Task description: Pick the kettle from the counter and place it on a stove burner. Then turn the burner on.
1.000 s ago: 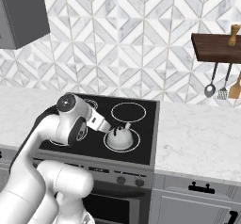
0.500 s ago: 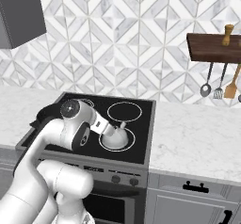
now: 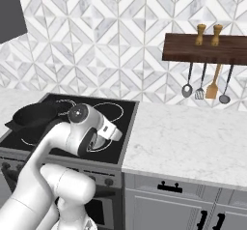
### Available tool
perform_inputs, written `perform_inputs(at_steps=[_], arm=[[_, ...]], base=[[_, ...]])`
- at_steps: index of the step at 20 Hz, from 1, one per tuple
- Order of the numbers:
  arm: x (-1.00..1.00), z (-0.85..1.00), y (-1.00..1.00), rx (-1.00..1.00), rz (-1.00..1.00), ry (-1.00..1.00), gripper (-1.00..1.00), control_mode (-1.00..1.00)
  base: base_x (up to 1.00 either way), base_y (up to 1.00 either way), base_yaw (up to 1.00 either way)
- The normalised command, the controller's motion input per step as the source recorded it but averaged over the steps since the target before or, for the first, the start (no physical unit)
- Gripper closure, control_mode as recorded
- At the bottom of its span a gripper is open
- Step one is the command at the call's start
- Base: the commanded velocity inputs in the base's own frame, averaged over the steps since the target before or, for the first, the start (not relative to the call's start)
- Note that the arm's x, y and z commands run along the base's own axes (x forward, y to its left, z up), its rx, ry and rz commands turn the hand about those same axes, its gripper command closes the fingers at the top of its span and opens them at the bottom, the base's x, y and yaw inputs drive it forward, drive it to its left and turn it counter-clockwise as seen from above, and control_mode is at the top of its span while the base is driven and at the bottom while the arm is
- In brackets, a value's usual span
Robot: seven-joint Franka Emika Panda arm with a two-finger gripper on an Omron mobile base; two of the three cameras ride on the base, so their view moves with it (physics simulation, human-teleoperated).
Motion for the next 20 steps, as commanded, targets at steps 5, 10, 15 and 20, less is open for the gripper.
perform_inputs(at_steps=[5, 10, 15, 20], arm=[[-0.03, 0.0, 0.06, 0.0, 0.0, 0.0, -1.0, -1.0], [-0.36, -0.02, 0.69, -0.09, 0.0, -0.05, -1.0, -1.0], [-0.73, -0.41, 1.0, -0.4, 0.02, -0.16, -1.0, -1.0], [-0.87, -0.84, 1.0, -0.58, 0.05, -0.18, -1.0, -1.0]], base=[[0.0, 0.0, 0.0], [0.0, 0.0, 0.0], [0.0, 0.0, 0.0], [0.0, 0.0, 0.0]])
